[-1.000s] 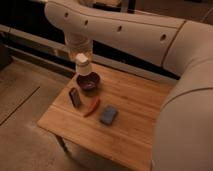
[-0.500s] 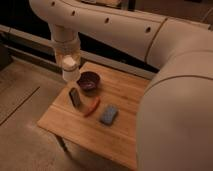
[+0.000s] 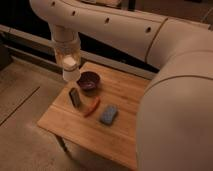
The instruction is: Place the ceramic cup over the eraser
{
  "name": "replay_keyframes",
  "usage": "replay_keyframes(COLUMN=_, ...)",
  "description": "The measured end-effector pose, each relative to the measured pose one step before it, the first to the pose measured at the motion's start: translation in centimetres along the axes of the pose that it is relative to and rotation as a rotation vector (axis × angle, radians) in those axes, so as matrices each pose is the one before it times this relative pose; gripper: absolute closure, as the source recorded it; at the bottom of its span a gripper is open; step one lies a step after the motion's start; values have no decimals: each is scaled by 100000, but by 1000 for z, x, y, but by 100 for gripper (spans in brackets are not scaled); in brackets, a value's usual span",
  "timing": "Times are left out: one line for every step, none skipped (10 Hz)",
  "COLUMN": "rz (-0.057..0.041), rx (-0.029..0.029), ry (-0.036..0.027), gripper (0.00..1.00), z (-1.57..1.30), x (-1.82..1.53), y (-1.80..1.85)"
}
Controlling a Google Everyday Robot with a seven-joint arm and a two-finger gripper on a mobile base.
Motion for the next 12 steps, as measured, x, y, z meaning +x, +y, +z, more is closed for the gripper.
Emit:
replay_keyframes(rz=-297, rx=113, ry=34, gripper=100, z=-2, x=-31, y=68)
replay_keyframes(rz=-817, rx=557, ry=204, gripper=100, z=-88, x=-148, y=130)
replay_keyframes(rz=-2406, rx=443, ry=1495, gripper=100, z=-45, x=-184, y=1135)
replay_keyframes(rz=-3120, rx=497, ry=3072, gripper=100, z=251, x=52, y=1724)
replay_keyframes(rz=-2022, rx=1032, ry=2222, gripper=100, z=429, x=-54, y=1032)
replay_keyframes(rz=-2015, rx=3230, ry=3532, gripper=100, z=587, x=-42, y=622)
replay_keyframes(rz=-727, rx=3319, ry=2331, gripper=100, z=384, x=-511, y=144)
replay_keyframes(rz=-141, rx=1607, ry=457, gripper=100, z=-13, x=-405, y=75)
replay_keyframes(rz=398, rx=1600, ry=-17, gripper=100, z=-190, x=-443, y=-266)
replay_keyframes(rz=660, rx=1642, ry=-1207, gripper=100, z=-412, x=-766, y=-608)
replay_keyframes(rz=-357, rx=621, ry=-2262, gripper=100, z=-356, x=-677, y=-407)
replay_keyframes(rz=-554, rx=-260, ry=-2898, gripper=100, z=-304, x=-656, y=-262)
